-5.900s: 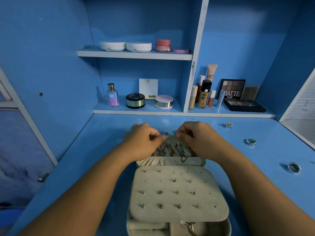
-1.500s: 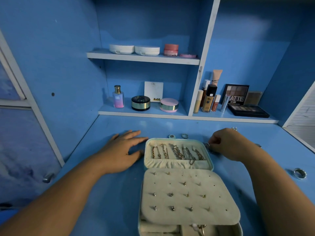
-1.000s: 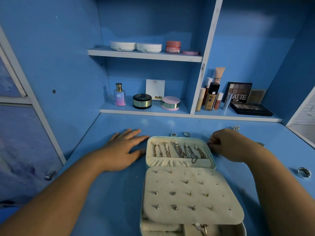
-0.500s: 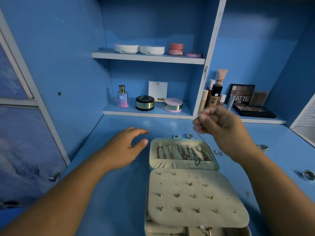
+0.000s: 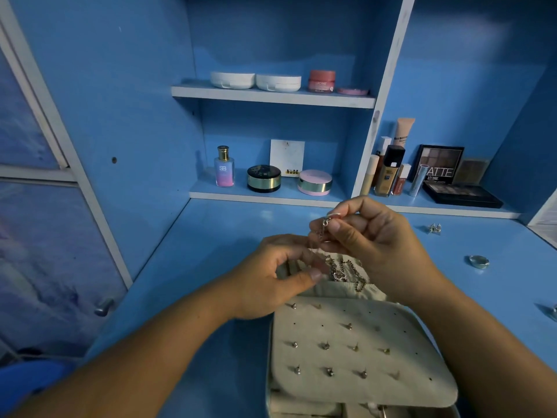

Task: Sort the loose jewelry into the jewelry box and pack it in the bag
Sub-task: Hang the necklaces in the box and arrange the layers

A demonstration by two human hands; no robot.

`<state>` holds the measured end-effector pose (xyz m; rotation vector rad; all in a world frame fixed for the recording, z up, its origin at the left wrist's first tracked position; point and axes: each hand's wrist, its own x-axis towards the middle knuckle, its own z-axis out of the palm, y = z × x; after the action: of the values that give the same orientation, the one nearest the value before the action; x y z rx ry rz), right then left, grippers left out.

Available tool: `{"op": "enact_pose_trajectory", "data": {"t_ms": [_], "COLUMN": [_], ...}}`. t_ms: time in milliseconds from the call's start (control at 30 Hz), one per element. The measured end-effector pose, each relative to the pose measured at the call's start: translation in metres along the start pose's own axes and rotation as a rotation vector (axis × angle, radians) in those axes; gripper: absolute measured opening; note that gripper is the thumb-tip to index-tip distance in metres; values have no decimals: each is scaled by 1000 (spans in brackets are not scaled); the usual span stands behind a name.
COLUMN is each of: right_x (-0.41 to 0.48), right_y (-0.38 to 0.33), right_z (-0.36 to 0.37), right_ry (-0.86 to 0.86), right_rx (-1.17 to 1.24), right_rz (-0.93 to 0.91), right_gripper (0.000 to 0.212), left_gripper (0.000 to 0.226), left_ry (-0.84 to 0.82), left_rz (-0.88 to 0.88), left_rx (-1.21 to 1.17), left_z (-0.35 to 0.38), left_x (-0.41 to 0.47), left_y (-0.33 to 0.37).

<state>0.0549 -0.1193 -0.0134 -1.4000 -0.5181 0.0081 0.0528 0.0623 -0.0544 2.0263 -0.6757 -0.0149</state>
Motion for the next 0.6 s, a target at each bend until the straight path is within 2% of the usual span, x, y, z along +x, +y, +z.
{"op": "enact_pose_trajectory", "data": {"t_ms": [100, 200, 300, 600], "right_x": [2, 5, 6, 7], "right_y": [4, 10, 11, 16], "right_z": [-8, -22, -31, -38], "right_ry": [96, 228, 282, 212], "right_rx": [-191, -486, -661, -794], "right_rz": [-85, -105, -81, 67], "right_gripper": [13, 6, 9, 12], "left_gripper": [20, 22, 25, 24], "left_ry": [24, 142, 252, 528], "left_rz": [-71, -142, -146, -167], "left_rx": [-106, -212, -306, -257], "left_z": [-3, -11, -14, -15], "left_x": [0, 1, 3, 5], "left_y": [-1, -4, -2, -1]}}
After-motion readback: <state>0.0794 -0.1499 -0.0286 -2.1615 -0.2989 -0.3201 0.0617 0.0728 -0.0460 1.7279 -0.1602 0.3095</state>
